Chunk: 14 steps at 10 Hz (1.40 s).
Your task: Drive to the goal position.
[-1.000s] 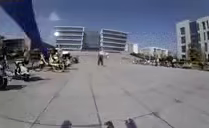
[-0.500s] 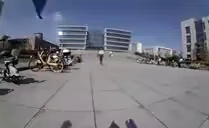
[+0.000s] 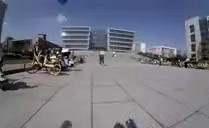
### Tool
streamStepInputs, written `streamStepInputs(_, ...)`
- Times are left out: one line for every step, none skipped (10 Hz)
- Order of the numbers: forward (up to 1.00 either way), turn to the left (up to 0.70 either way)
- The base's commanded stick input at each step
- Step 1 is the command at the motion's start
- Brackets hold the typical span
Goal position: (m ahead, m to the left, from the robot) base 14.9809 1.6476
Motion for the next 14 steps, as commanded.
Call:
streamStepInputs(1.00, 0.00)
streamStepInputs(1.00, 0.00)
streamStepInputs(1.00, 0.00)
streamStepInputs(1.00, 0.00)
streamStepInputs(1.00, 0.00)
streamStepInputs(1.00, 0.00)
streamStepInputs(1.00, 0.00)
streamStepInputs(1.00, 0.00)
streamStepInputs(1.00, 0.00)
streamStepInputs(1.00, 0.00)
streamStepInputs(1.00, 0.00)
streamStepInputs(1.00, 0.00)
streamStepInputs(1.00, 0.00)
streamStepInputs(1.00, 0.00)
